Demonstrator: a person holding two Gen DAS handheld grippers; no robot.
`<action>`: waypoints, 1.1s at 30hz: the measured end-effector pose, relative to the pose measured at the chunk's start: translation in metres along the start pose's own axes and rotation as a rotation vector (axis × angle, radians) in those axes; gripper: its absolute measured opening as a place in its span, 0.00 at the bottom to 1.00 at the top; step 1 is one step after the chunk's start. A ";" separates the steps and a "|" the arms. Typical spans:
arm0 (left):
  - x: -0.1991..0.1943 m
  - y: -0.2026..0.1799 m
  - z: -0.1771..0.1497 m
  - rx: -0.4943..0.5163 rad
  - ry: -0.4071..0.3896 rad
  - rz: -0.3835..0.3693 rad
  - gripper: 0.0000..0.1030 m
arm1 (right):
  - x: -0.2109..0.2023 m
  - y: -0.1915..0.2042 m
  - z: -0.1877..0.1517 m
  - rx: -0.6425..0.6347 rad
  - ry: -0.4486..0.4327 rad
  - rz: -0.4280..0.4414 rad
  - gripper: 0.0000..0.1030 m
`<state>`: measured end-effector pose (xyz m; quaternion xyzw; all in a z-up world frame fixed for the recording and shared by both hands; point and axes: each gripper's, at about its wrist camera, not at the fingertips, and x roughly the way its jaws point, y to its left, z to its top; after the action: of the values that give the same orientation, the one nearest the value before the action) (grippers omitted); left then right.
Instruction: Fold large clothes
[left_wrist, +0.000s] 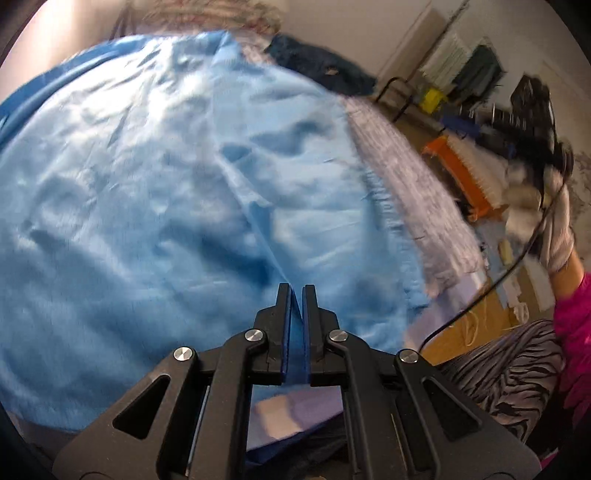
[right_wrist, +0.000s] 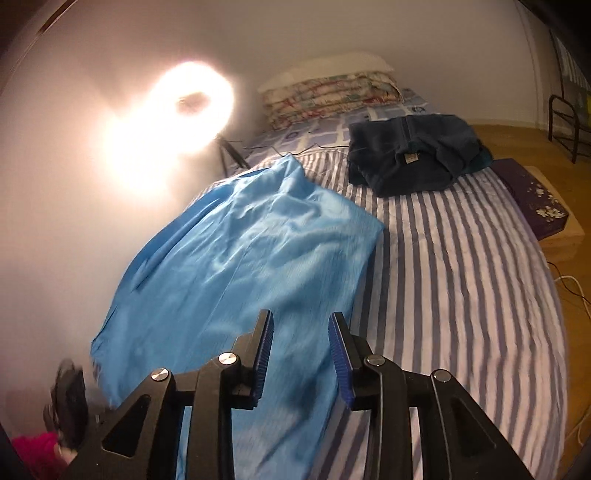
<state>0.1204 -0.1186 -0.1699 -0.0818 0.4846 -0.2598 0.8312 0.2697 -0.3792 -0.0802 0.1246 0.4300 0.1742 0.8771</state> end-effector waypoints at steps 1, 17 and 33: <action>0.000 -0.007 -0.001 0.024 0.001 -0.016 0.02 | -0.011 0.005 -0.013 -0.012 -0.001 0.002 0.31; 0.081 -0.094 -0.033 0.295 0.198 0.019 0.05 | -0.074 -0.010 -0.072 0.071 -0.067 0.031 0.32; 0.084 -0.114 -0.023 0.204 0.148 -0.045 0.27 | -0.085 -0.017 -0.069 0.075 -0.102 0.053 0.33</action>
<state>0.0934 -0.2565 -0.2020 0.0118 0.5135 -0.3318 0.7912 0.1703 -0.4252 -0.0677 0.1776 0.3874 0.1746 0.8877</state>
